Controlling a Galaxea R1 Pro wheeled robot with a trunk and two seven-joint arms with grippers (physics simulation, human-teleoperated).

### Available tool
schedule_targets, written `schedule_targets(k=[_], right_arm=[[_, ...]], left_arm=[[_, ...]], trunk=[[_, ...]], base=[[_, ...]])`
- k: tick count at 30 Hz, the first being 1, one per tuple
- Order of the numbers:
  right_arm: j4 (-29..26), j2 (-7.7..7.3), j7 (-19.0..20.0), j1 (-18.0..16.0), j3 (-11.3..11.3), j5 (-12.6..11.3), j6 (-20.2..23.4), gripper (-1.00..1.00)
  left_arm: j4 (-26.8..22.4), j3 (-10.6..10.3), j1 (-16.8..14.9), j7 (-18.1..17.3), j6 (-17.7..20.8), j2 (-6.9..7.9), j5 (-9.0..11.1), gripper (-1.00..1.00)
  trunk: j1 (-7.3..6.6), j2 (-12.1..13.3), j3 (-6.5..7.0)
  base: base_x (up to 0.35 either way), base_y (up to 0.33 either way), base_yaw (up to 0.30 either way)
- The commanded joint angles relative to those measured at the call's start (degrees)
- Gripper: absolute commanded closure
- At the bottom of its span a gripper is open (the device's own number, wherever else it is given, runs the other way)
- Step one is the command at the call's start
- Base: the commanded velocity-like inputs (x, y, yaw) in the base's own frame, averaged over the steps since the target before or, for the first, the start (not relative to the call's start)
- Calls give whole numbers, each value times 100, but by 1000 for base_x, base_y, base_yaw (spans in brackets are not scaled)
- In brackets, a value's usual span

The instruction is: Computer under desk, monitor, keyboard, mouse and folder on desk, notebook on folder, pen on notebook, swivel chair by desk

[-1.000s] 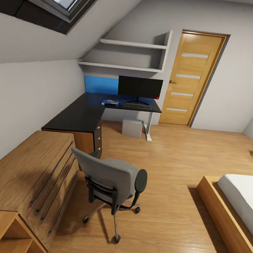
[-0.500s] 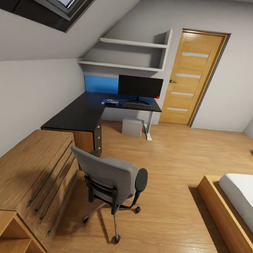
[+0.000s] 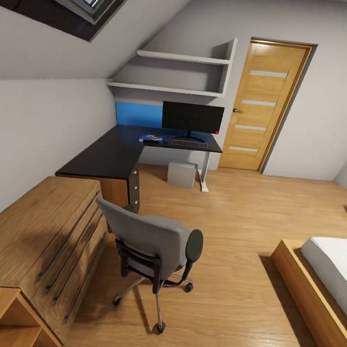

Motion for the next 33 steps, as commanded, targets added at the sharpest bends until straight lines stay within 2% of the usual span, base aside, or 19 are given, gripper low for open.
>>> schedule_targets(k=[1, 8, 13, 16, 18, 21, 22, 24, 25, 29, 33], right_arm=[[11, 3, -34, -5, 49, -19, -13, -100], [-9, 24, -34, -5, 47, -31, -13, -100], [-117, 48, -59, -5, 47, -37, 5, -100], [-390, 56, -79, -10, 43, -42, 152, -100], [-708, 59, -102, -12, 40, -41, 456, -100], [-1258, 57, -168, -16, 39, -37, 1070, -100], [-1547, 56, -213, -20, 39, -34, 1386, -100], [-1810, 55, -259, -26, 39, -32, 1665, -100], [-2027, 60, -303, -38, 38, -30, 1892, -100], [-2324, 122, -395, -131, 38, -29, 2228, -100], [-2415, 250, -519, -454, 38, -28, 2374, -100]], left_arm=[[3, 34, -3, -12, -11, -3, -10, -100], [3, 38, -3, -12, 1, 0, 15, -100], [-44, 39, -3, -12, 85, -5, 115, -100], [-237, 36, -3, -7, 158, -21, 145, -100], [-437, 34, -3, 15, 246, -30, 152, -100], [-835, 31, -3, 128, 584, -50, 151, -100], [-1099, 31, -3, 213, 859, -64, 148, -100], [-1387, 28, -3, 313, 1167, -78, 147, -100], [-1682, 26, -6, 407, 1479, -95, 144, -100], [-2341, 23, -19, 538, 2101, -121, 141, -100], [-2705, 22, -144, 585, 2391, -153, 139, -100]], trunk=[[23, -46, -25], [177, -327, -150], [287, -527, -240], [352, -647, -294], [396, -728, -330], [462, -848, -384], [484, -888, -402], [528, -968, -438], [550, -1008, -456], [638, -1169, -527], [726, -1329, -599]], base=[[0, 0, 0], [0, 0, 0], [0, 0, 0], [0, 0, 0], [0, 0, 0], [0, 0, 0], [0, 0, 0], [0, 0, 0], [0, 0, 0], [0, 0, 0], [0, 0, 0]])
